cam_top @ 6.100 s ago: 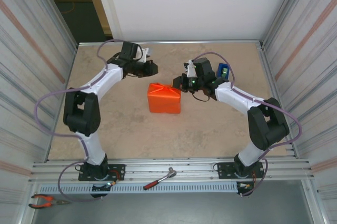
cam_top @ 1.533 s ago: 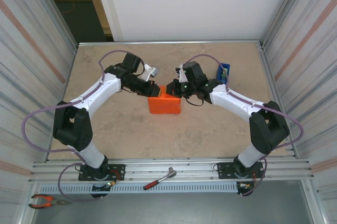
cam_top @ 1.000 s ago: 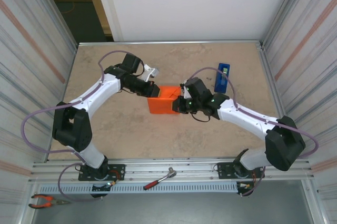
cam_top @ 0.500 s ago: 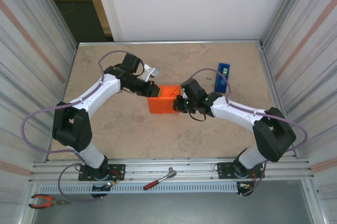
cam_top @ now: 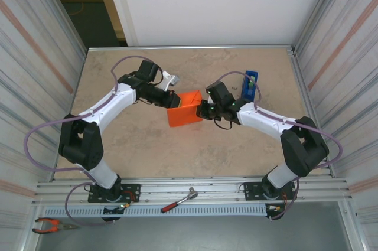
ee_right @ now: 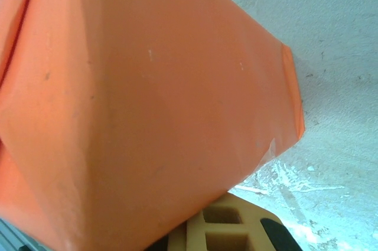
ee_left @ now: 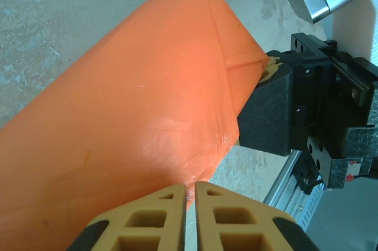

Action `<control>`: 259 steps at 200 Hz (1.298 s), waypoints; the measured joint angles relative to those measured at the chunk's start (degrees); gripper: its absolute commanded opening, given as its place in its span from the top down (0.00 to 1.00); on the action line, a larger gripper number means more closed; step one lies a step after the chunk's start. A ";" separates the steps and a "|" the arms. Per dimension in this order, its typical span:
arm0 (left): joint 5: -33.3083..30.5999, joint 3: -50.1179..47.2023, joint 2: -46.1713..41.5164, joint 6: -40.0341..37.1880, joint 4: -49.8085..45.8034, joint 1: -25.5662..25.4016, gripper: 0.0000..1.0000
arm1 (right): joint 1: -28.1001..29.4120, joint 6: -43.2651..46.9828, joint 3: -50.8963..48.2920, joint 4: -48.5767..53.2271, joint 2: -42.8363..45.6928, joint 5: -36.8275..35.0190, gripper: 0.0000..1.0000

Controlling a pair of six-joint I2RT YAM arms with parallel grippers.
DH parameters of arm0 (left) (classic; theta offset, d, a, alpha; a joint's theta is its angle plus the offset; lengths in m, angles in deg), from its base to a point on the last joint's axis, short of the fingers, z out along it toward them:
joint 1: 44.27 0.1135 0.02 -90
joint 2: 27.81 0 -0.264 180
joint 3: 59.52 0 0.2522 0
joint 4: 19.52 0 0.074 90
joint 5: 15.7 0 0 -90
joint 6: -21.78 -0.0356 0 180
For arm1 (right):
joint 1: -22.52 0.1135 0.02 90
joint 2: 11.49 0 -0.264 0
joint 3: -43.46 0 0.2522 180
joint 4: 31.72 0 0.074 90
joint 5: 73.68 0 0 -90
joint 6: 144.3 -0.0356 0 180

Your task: Wrap the gift box in paper

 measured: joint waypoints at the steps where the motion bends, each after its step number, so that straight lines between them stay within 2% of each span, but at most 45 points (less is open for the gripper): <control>1: -0.02 0.00 0.00 0.07 0.00 0.00 0.87 | 0.00 0.04 0.00 0.07 0.04 0.09 1.00; 54: -0.11 0.00 0.04 0.35 -0.04 -0.11 0.87 | -0.63 0.66 0.24 4.42 7.61 0.33 1.00; 75: -0.11 0.00 0.07 0.35 -0.04 -0.11 0.87 | -0.63 0.66 3.43 5.53 8.61 0.37 1.00; 142: -0.31 0.00 0.09 0.35 -0.02 -0.11 0.87 | 0.00 0.63 14.75 3.52 0.22 2.08 1.00; 185: -0.48 -0.07 0.09 0.35 0.04 -0.11 0.87 | 0.57 0.61 14.64 3.13 -3.52 3.39 1.00; 259: 0.02 0.70 0.35 1.09 -0.74 0.09 0.86 | 0.50 0.63 9.77 -1.20 -2.45 4.17 1.00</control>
